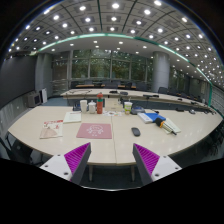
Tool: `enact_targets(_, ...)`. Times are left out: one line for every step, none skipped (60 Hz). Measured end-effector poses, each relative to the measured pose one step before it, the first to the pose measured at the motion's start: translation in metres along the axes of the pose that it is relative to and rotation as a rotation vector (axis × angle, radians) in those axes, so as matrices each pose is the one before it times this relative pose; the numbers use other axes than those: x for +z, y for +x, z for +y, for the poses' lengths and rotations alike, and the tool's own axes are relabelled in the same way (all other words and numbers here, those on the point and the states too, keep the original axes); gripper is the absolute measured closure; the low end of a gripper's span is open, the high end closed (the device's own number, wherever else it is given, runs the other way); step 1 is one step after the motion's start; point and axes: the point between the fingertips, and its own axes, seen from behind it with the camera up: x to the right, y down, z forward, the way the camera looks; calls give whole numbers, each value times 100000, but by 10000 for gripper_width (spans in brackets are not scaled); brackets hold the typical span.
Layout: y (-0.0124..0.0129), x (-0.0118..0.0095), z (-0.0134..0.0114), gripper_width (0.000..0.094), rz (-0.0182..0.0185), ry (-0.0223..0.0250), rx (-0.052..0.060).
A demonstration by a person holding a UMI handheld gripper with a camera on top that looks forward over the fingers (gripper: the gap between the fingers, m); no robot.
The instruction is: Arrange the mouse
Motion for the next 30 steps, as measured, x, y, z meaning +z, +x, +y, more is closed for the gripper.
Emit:
enact_targets(662,356,116,79,66,-233,178)
enact_targets(106,-8,86,79,135,-339,145)
enact_targets(135,31,83,80,112,-307,100)
enact_targets(186,68,101,80,138,-297,63)
enact_targets(232,112,105,81,177,-238,35)
enact_targets(238,134,108,80,203,-186,17)
enact_targets(260,172,110,79,231,-146,13)
enact_targets(-212,-281,104,80,248,-305,-16)
enact_targets(117,714,438,80,269,-131,5)
enact_targets(122,248,170,81,177,-219,-65)
enact_targets(176,241,172,81,86,-175,-150)
enact_targets(166,204,176,80,26,-101,-189)
enact_targets(176,257,204,82,13,-116,-199)
enact_targets(211,219,251,81,127,-247,-178)
enact_targets(237,232,331,82,188,-446,-154)
enact_targets(179,-280,51,82,236,-813,-65)
enact_targets(196,228,362,83,182,-752,27)
enact_targets(220,243,348,82,150,-836,132)
enact_targets(186,248,340,82,141,-816,290)
enact_targets(97,53,426,82,192,-651,322)
enact_targets(272,218,262,83,144,-756,362)
enact_targets(263,340,295,82,190,-717,319)
enact_targets(285,381,276,82,182,-683,261)
enact_targets(277,422,239,81,227,-569,173)
enact_targets(308,432,196,80,298,-416,67)
enact_targets(333,477,144,78,377,-257,-19)
enact_targets(370,512,107,79,404,-165,-112)
enact_targets(480,618,-14,78,325,-197,-161)
enact_targets(202,578,115,78,499,-75,-335)
enact_targets(279,536,43,78,298,12,-362)
